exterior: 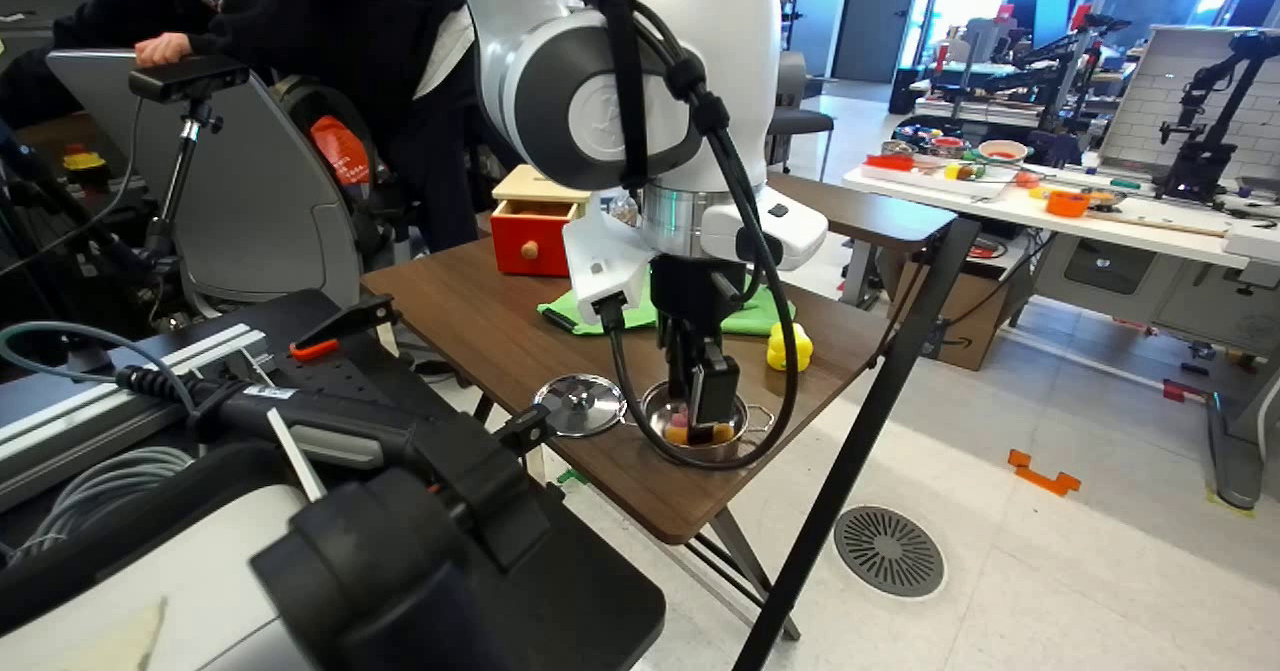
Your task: Remove the plush toy from the silver pot.
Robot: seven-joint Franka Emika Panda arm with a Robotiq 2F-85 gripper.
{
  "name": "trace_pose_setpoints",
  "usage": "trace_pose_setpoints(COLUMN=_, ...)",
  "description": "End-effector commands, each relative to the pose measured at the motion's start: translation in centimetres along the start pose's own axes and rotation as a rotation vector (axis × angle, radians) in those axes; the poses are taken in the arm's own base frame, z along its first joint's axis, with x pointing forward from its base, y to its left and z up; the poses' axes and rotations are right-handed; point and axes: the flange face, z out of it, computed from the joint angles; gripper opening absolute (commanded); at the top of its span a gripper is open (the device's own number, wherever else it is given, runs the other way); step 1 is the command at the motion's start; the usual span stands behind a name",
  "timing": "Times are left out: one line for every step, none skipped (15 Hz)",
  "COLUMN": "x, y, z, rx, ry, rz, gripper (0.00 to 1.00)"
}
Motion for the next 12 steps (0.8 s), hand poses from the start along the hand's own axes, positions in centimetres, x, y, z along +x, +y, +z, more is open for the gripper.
trace_pose_setpoints(x=0.6, y=0.4, z=0.7, rx=0.011, ry=0.009, rz=0.006, gripper=0.36)
trace_pose_setpoints(x=0.6, y=0.5, z=0.7, rx=0.011, ry=0.008, rz=0.009, gripper=0.28)
trace_pose_setpoints(x=0.7, y=0.6, z=0.8, rx=0.011, ry=0.008, rz=0.012, gripper=0.21)
trace_pose_setpoints(x=0.7, y=0.7, z=0.7, rx=0.012, ry=0.008, rz=0.014, gripper=0.13)
trace_pose_setpoints(x=0.7, y=0.8, z=0.7, rx=0.011, ry=0.009, rz=0.016, gripper=0.07)
trace_pose_setpoints(x=0.7, y=0.8, z=0.5, rx=0.011, ry=0.012, rz=0.015, gripper=0.01)
trace_pose_setpoints(x=0.6, y=0.8, z=0.3, rx=0.010, ry=0.015, rz=0.015, gripper=0.00)
trace_pose_setpoints(x=0.5, y=0.8, z=0.0, rx=0.007, ry=0.020, rz=0.014, gripper=0.00)
trace_pose_setpoints(x=0.4, y=0.9, z=-0.3, rx=0.007, ry=0.024, rz=0.014, gripper=0.03)
trace_pose_setpoints(x=0.3, y=0.9, z=-0.7, rx=0.007, ry=0.029, rz=0.013, gripper=0.02)
trace_pose_setpoints(x=0.1, y=0.9, z=-1.3, rx=0.007, ry=0.033, rz=0.013, gripper=0.01)
trace_pose_setpoints(x=-0.2, y=0.7, z=-1.9, rx=0.011, ry=0.039, rz=0.011, gripper=0.02)
